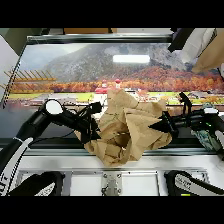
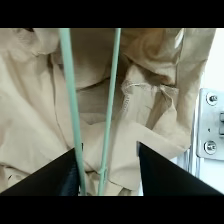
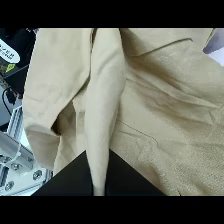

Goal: Fold the clothes and pants, and hang the long-sleeved shirts on hangers.

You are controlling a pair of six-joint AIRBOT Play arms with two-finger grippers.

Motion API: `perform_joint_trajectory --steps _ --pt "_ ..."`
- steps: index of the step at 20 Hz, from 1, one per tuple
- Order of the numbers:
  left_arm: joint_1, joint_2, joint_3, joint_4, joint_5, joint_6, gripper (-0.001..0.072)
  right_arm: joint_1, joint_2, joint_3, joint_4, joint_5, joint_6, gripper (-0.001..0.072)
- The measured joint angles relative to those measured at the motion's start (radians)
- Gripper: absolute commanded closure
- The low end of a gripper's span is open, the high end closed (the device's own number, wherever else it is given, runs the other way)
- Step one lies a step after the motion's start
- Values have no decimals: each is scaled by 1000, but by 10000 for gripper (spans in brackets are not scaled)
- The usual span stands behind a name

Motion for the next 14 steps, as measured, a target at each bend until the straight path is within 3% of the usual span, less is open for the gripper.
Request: perform_joint_trajectory --steps 7,12,13,14 --pt "158 103 0 0 38 -130 362 0 7 0 7 -5 0 706" --pt "297 253 -1 78 92 -350 358 0 91 2 112 -73 39 706" --pt "304 283 -6 126 97 -428 184 0 116 2 140 -92 51 706" --pt "304 311 -16 168 102 -501 70 0 142 2 165 -111 57 706"
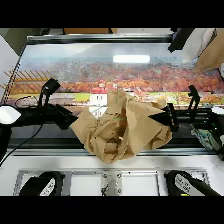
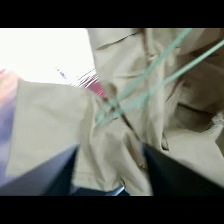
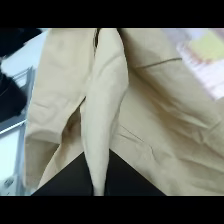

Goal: Fold the clothes and pants, and hang the long-sleeved shirts on hangers.

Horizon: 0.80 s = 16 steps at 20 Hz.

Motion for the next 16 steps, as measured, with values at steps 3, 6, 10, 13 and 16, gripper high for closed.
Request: perform_joint_trajectory --steps 3,6,10,13,16 --pt "-43 71 -76 66 18 -209 75 0 85 0 55 -68 44 706" --pt "-147 123 -197 80 71 -464 75 0 156 0 80 -124 78 706" --pt "-389 146 -323 82 180 -750 75 0 196 0 89 -157 124 706" --pt "-585 106 -362 84 302 -899 75 0 206 0 95 -167 141 705" --pt "-718 29 -370 84 389 -1002 76 0 209 0 96 -171 151 705"
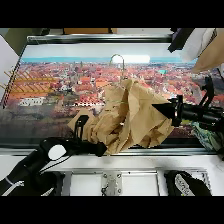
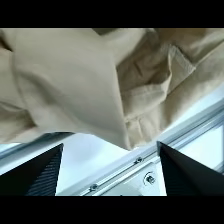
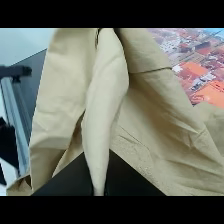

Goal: Fold the clothes and pants, and hang the long-sleeved shirts on hangers.

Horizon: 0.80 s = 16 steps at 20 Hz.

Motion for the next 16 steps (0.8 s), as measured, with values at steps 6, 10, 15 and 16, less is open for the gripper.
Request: perform_joint_trajectory --steps 6,10,15,16 --pt "-52 -173 54 8 46 -68 547 0 8 0 0 -3 29 705" --pt "39 -248 77 11 46 -65 693 0 32 0 0 2 48 706" --pt "298 -155 84 11 -41 36 694 0 76 0 0 62 97 706" --pt "360 -127 85 11 -64 59 694 0 89 0 -5 72 109 706"
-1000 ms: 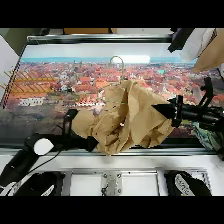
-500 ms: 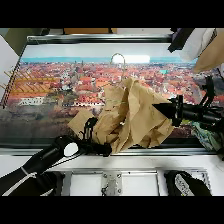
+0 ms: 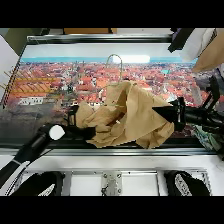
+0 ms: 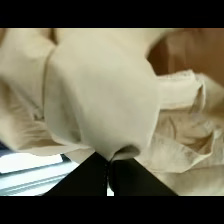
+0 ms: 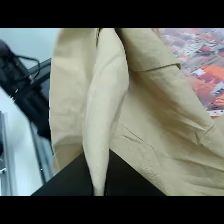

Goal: Fold the clothes and pants, and hang the long-sleeved shirts on hangers.

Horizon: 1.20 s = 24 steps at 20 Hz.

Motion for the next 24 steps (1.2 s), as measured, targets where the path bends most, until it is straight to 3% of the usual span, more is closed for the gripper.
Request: perform_joint_trajectory --steps 4,9,18,24 --pt "242 86 42 0 -121 109 694 0 53 0 -82 22 56 706" --pt "418 74 199 0 -262 232 694 0 90 0 -181 44 116 706" --pt "484 -146 672 0 -463 315 694 101 107 0 -272 114 197 706" --pt "484 -303 975 -2 -618 325 693 237 113 0 -218 151 246 706"
